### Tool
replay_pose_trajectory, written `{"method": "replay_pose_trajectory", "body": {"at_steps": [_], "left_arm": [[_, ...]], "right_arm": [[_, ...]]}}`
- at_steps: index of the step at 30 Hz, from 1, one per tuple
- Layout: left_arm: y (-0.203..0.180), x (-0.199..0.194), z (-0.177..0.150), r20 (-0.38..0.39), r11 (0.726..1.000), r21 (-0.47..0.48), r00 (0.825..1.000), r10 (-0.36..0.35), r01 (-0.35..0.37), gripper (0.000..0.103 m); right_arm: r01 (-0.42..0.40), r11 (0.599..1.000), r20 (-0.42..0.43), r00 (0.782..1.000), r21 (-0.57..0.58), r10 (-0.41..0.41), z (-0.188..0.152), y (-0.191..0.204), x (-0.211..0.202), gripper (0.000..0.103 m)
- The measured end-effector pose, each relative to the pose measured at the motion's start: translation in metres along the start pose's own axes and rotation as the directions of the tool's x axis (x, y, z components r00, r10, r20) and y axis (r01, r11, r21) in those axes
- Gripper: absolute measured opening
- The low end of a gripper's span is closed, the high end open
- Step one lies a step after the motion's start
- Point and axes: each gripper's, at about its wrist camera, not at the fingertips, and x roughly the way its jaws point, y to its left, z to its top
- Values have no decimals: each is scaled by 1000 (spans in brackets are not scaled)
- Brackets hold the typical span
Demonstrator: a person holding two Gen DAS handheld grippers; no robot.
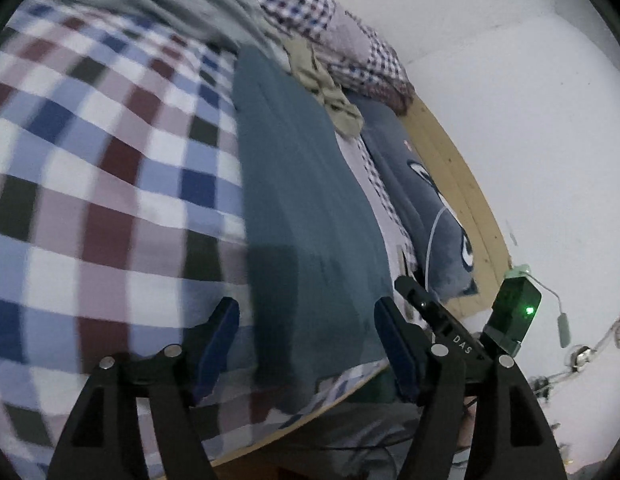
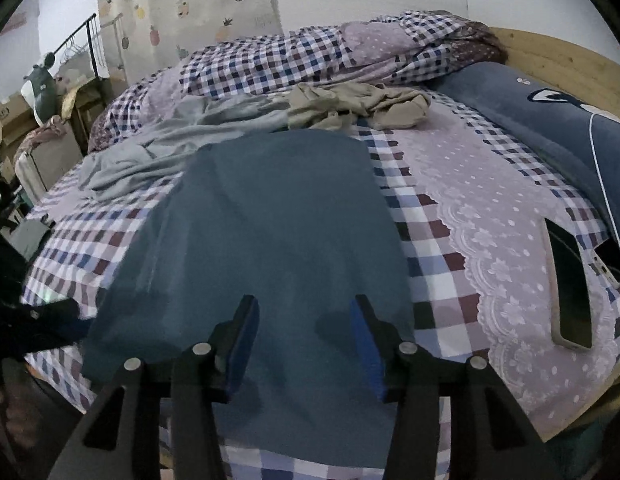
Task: Fold clothes
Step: 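Smooth the folded teal shirt edge with both tools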
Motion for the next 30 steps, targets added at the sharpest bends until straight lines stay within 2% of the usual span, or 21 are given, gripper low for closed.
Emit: {"method": "replay_pose_trajectory", "body": {"at_steps": [5, 10, 15, 17, 19, 24, 27, 28, 29, 30], "left_arm": [[-2, 17, 16, -29, 998, -31, 998, -48, 47, 82], [-7, 39, 37, -92, 998, -36, 994, -60, 57, 82], [-9, 46, 41, -117, 993, -61, 988, -105, 99, 82], [-7, 45, 38, -126, 989, -83, 984, -129, 119, 82], [-6, 44, 34, -137, 986, -100, 979, -149, 136, 82], [-7, 47, 30, -167, 972, -151, 964, -206, 182, 82], [-2, 49, 26, -194, 954, -222, 950, -245, 200, 69], [-1, 50, 25, -197, 952, -234, 949, -246, 199, 61], [1, 49, 26, -197, 951, -242, 951, -240, 190, 47], [4, 47, 26, -193, 948, -256, 951, -242, 189, 41]], "right_arm": [[-10, 1000, 8, 1000, -8, 10, 0, 0, -2, 52], [-9, 999, 20, 1000, -39, 10, -3, 4, -5, 52], [-7, 996, 55, 998, -89, 12, -3, 14, -10, 52], [1, 993, 79, 997, -119, 9, -3, 20, -13, 55], [8, 990, 100, 995, -143, 6, -3, 25, -16, 69], [-1, 983, 138, 990, -182, 27, -4, 38, -24, 73], [0, 974, 142, 989, -226, 33, -9, 49, -26, 75], [5, 968, 141, 989, -253, 32, -12, 56, -27, 75], [6, 961, 140, 990, -277, 34, -15, 61, -28, 75], [8, 952, 139, 990, -306, 37, -20, 67, -29, 76]]}}
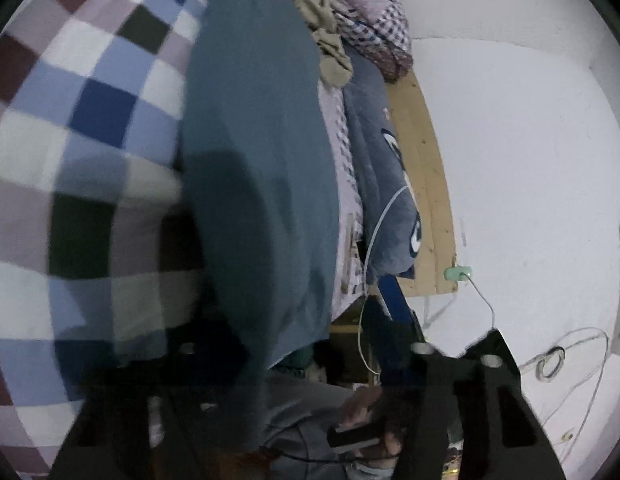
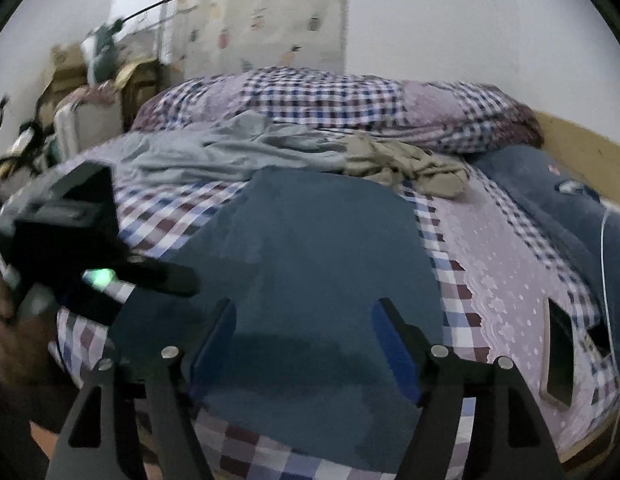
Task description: Fold clothes
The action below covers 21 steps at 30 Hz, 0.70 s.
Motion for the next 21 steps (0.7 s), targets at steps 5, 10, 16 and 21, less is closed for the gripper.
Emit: {"method": "replay_pose_trajectory", "body": {"at_steps": [5, 10, 16, 21], "left_arm": [[-4, -10, 3, 18, 997, -27, 997, -71, 71, 23], [-15, -8, 4, 5, 995, -22, 995, -99, 99, 23], [-22, -10, 6, -4, 992, -19, 992, -122, 122, 23], [-26, -10, 8, -10, 991, -12, 991, -134, 134, 23]], "right_arm": [[-24, 978, -10, 1000, -205, 22, -14, 50, -3, 77], [119, 864, 44, 993, -489, -112, -34, 105, 8, 78], [307, 790, 156, 952, -530, -264, -30, 106, 27, 78], [308, 763, 188, 951, -568, -244, -24, 108, 51, 77]]}}
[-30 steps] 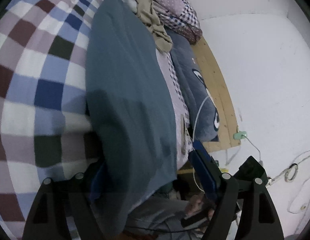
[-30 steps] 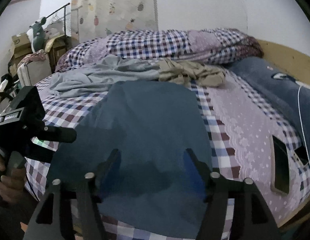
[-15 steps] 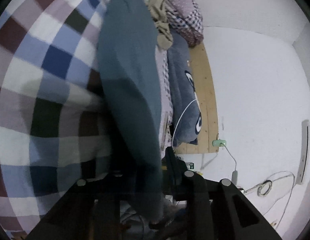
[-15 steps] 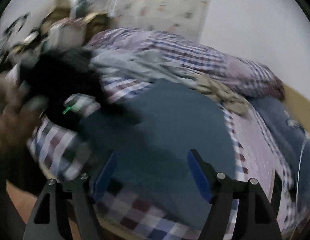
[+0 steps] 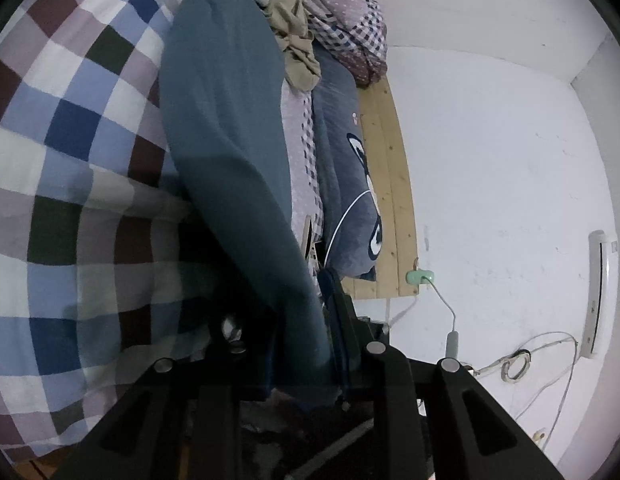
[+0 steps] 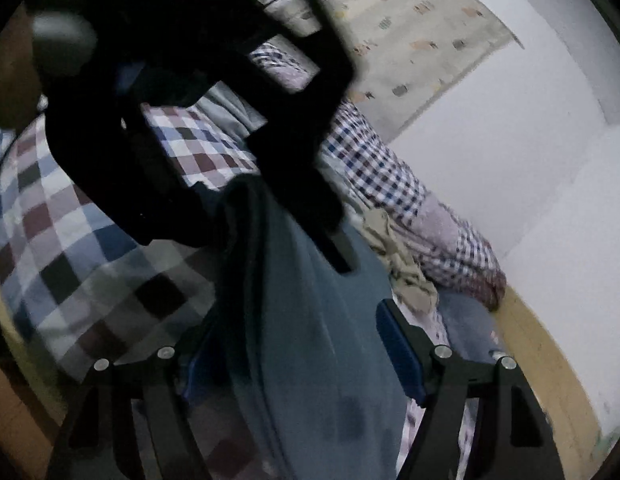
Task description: Fold clothes
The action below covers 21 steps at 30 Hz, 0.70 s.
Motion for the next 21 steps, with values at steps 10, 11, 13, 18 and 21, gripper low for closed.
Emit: {"method": "replay_pose_trajectory", "body": {"at_steps": [10, 11, 13, 18, 21], "left_arm": [[0, 4, 4, -6, 1000, 2, 1000, -25, 25, 23], [1, 3, 4, -5, 1000, 2, 1000, -27, 27, 23], [3, 1, 4, -5, 1000, 0, 1000, -28, 28, 23], [6, 0, 3, -3, 1000, 0, 1000, -31, 31, 23], [9, -4, 1, -1, 999, -2, 999, -34, 34, 22]], "right_arm": [[-37, 982, -75, 996, 183, 52, 1, -23, 44, 77], [-43, 980, -80, 995, 192, 59, 1, -24, 47, 76], [-62, 978, -83, 993, 197, 80, 0, -23, 52, 74], [-53, 981, -109, 991, 185, 74, 1, -22, 61, 58], [-75, 978, -114, 989, 193, 98, 1, -23, 65, 57]]}}
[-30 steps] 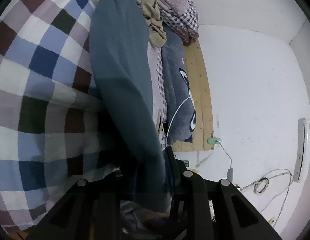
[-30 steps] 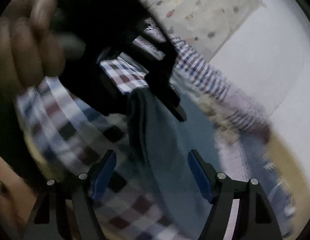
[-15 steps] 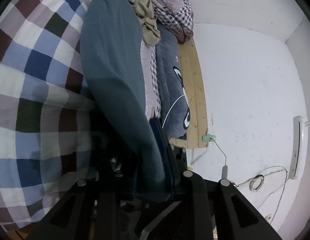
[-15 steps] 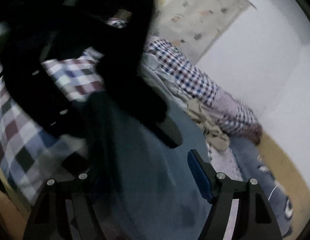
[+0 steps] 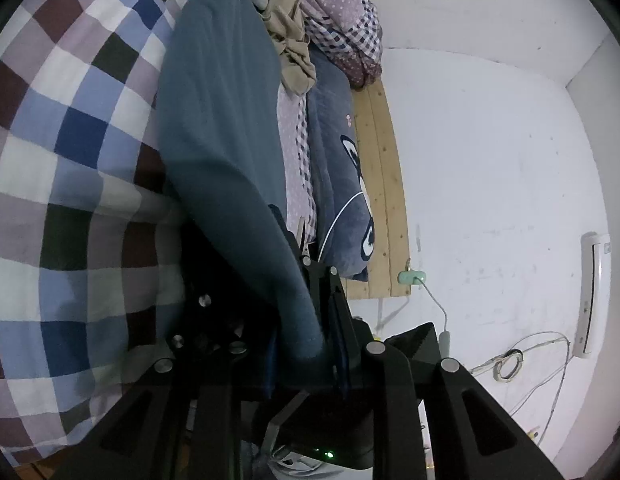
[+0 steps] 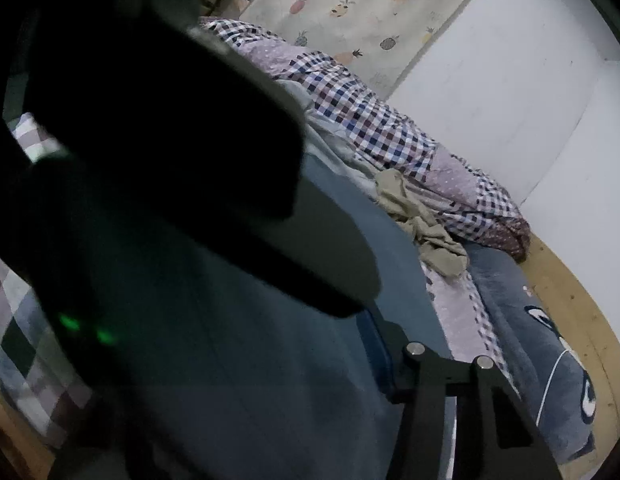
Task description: Fold clothes
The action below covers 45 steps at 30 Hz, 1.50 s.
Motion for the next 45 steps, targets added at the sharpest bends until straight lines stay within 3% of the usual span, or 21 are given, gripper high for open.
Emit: {"method": "replay_pose_trajectory", "body": {"at_steps": [10, 20, 23, 24, 25, 28, 31, 33, 37, 40, 45], "left_arm": [[2, -1, 1, 15, 1000, -10, 1000, -2, 2, 22], [4, 1, 3, 13, 1000, -15, 1000, -8, 8, 22], [2, 3, 4, 14, 1000, -11, 1000, -3, 3, 22], [2, 2, 4, 19, 1000, -10, 1000, -2, 2, 22], [2, 2, 4, 25, 1000, -8, 1000, -2, 2, 25], [1, -1, 6, 47, 1000, -2, 999, -2, 2, 34], [0, -8, 10, 77, 1000, 4, 997, -3, 3, 54], [0, -14, 14, 101, 1000, 0, 995, -12, 12, 58], [2, -27, 25, 178, 998, -4, 983, 55, -55, 76], [5, -37, 37, 236, 992, -15, 964, 126, -126, 77], [-2, -30, 64, 246, 980, 25, 951, 187, -199, 77]], "right_arm": [[-37, 999, -38, 999, 28, 38, -5, -5, 15, 61], [-41, 997, 0, 999, 68, 41, -14, -16, 22, 60], [-64, 995, 1, 998, 83, 64, -25, -26, 13, 55], [-69, 994, -1, 998, 86, 69, -26, -30, 13, 43], [-65, 994, -7, 998, 85, 66, -27, -35, 12, 28], [-90, 991, -8, 996, 101, 91, -25, -42, 14, 18], [-113, 988, -7, 993, 108, 114, -19, -40, 12, 16], [-128, 985, -8, 991, 113, 130, -20, -44, 10, 15], [-149, 979, 5, 989, 137, 150, -9, -31, 2, 14], [-166, 969, 30, 986, 183, 163, -3, -39, -14, 13], [-204, 935, 66, 979, 291, 193, 3, -58, -33, 13]]}}
